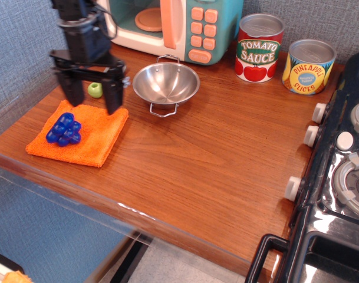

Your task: Move the grapes to the right of the colander

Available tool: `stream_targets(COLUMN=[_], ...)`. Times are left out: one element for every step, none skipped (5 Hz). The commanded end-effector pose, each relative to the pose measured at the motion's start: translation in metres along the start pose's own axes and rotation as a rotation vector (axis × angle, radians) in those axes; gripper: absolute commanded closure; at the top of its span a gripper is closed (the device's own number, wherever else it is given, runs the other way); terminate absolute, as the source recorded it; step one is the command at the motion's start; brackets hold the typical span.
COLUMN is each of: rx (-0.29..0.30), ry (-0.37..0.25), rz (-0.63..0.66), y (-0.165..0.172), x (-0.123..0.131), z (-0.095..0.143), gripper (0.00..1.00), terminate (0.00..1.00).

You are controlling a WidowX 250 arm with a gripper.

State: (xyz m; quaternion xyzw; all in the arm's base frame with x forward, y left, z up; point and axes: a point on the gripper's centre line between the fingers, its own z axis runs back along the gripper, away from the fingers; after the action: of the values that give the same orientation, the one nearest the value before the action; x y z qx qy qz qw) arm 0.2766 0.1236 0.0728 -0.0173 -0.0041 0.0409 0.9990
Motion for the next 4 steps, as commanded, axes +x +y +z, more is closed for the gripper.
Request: stream_targets(rx=[0.144, 0.167, 0.176, 0.167], ry=[-0.017, 0.001, 0.014, 0.009], rz=[-0.011, 0.040, 0.072, 0.107], y=[0.013, 0.024, 0.033, 0.038], x=[-0.015, -0.009, -0.005, -0.002], z=[0.007, -0.009, -0.017, -0.023], gripper=[0.00, 0.00, 0.00, 0.00], terminate=[0.00, 0.00, 0.00, 0.00])
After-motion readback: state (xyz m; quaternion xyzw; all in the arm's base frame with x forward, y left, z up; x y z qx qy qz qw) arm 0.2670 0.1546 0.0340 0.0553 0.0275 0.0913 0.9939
